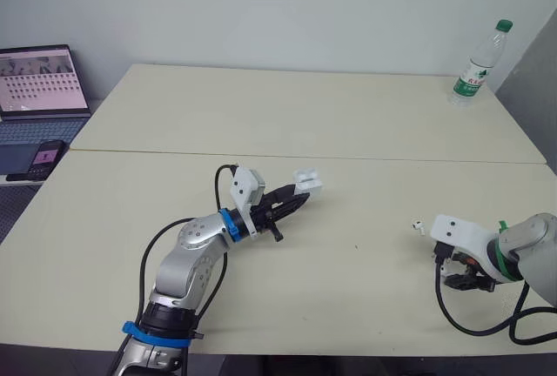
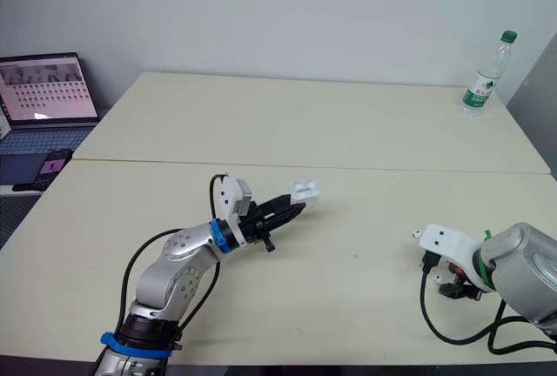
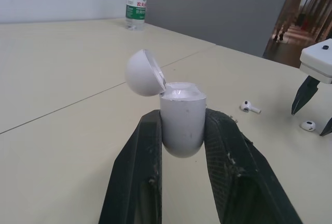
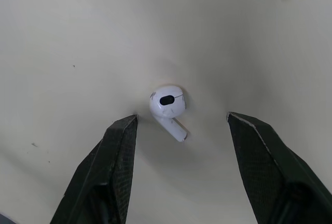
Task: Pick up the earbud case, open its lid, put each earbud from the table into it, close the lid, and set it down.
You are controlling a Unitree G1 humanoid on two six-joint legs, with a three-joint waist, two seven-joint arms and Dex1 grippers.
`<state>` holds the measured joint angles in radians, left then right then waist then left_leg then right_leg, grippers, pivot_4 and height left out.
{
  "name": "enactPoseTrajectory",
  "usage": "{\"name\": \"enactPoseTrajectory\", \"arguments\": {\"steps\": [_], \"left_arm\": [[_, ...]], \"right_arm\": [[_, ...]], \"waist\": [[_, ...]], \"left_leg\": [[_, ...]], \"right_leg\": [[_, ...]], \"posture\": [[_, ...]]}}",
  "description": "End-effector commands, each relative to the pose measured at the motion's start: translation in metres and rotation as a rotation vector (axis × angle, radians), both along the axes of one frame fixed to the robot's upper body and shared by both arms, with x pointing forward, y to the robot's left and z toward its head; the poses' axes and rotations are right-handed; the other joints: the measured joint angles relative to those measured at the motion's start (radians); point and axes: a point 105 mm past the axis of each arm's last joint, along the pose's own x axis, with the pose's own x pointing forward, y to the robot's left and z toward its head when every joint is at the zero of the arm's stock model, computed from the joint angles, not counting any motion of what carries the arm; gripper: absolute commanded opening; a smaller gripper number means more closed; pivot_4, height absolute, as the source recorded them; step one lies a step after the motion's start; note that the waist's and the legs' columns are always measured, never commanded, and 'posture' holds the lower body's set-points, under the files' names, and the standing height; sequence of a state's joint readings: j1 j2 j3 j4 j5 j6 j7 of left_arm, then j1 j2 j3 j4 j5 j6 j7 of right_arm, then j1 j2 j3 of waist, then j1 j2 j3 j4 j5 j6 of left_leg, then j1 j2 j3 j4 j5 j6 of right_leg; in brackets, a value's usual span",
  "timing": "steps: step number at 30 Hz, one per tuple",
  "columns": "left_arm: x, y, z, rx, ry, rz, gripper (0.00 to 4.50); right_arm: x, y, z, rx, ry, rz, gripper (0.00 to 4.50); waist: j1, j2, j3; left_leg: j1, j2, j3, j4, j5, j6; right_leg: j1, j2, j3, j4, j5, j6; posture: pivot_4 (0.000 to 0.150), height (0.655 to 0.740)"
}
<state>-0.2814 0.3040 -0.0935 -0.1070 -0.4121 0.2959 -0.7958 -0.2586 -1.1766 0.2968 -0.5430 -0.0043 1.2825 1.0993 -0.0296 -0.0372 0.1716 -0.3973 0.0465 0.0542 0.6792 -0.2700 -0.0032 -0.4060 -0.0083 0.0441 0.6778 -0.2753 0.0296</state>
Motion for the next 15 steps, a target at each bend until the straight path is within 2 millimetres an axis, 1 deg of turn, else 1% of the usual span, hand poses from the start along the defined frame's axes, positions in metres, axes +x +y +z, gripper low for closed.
{"name": "enactPoseTrajectory", "arguments": {"steps": [1,11,14,15], "left_arm": [[-0.0013,-0.0035,0.0092,-0.006,-0.051,-0.010,0.79],[-0.0010,-0.0056,0.0078,0.002,-0.054,-0.017,0.79],[-0.0008,-0.0066,0.0074,0.005,-0.055,-0.019,0.79],[-0.0008,-0.0069,0.0073,0.005,-0.055,-0.020,0.79]], "right_arm": [[-0.0042,0.0117,-0.0057,0.062,0.042,0.010,2.84],[-0.0021,0.0130,-0.0030,0.079,0.038,-0.002,2.84],[-0.0031,0.0129,-0.0030,0.077,0.038,0.001,2.31],[-0.0039,0.0127,-0.0030,0.074,0.041,0.004,1.93]], "waist": [[-0.001,0.000,0.000],[-0.001,0.000,0.000],[-0.001,0.000,0.000],[-0.001,0.000,0.000]], "left_leg": [[0.000,0.000,0.000,0.000,0.000,0.000],[-0.001,0.000,0.000,0.000,0.000,0.000],[-0.001,0.000,0.000,0.000,0.000,0.000],[-0.001,0.000,0.000,0.000,0.000,0.000]], "right_leg": [[0.000,0.000,0.000,0.000,0.000,0.000],[-0.001,0.001,0.000,0.000,0.000,0.000],[-0.001,0.001,0.000,0.000,0.000,0.000],[-0.001,0.001,0.000,0.000,0.000,0.000]], "posture": [[0.150,0.7362],[0.150,0.7362],[0.150,0.7362],[0.150,0.7362]]}}
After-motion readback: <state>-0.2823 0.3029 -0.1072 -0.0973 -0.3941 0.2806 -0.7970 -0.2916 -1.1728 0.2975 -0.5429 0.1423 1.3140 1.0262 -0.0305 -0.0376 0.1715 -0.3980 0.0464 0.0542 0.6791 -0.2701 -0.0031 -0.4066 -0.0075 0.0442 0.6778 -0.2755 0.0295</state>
